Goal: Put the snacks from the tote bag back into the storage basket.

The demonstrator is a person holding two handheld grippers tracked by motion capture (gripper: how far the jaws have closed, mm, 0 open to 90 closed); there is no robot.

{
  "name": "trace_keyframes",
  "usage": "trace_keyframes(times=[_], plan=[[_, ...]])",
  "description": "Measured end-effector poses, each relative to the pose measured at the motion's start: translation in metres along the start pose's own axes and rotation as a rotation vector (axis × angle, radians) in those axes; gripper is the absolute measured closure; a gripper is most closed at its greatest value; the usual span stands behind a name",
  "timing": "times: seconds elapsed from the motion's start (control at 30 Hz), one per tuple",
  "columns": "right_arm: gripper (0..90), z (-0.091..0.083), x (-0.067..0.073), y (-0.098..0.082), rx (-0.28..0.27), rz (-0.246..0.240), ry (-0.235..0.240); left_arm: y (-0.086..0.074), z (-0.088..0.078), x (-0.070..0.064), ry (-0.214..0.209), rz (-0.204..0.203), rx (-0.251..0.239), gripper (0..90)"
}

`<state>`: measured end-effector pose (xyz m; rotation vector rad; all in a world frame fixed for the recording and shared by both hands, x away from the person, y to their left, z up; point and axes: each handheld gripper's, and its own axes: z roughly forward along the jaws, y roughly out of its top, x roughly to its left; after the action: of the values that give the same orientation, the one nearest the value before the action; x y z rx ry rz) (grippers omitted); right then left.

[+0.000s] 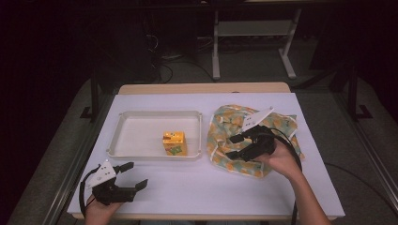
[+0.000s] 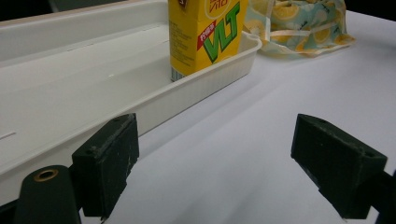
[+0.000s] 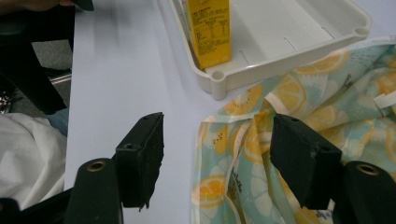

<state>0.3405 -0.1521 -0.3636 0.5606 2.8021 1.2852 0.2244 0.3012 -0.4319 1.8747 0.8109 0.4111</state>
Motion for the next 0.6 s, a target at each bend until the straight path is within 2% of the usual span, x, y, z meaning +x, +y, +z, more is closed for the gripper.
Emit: trace_keyframes(times=[0.4,0.5,0.6], plan=[[34.0,-0.01,0.005,-0.023,-0.015,0.041,-0.011,0.0,0.0,0.0,0.0,0.007,0.003,14.9],[33.6,-0.012,0.005,-0.029,-0.004,0.051,-0.017,0.0,-0.001,0.0,0.002,0.003,0.004,14.9],[33.8,-0.016,0.006,-0.035,-0.022,0.059,-0.022,0.0,0.0,0.001,0.002,0.004,0.004,14.9]])
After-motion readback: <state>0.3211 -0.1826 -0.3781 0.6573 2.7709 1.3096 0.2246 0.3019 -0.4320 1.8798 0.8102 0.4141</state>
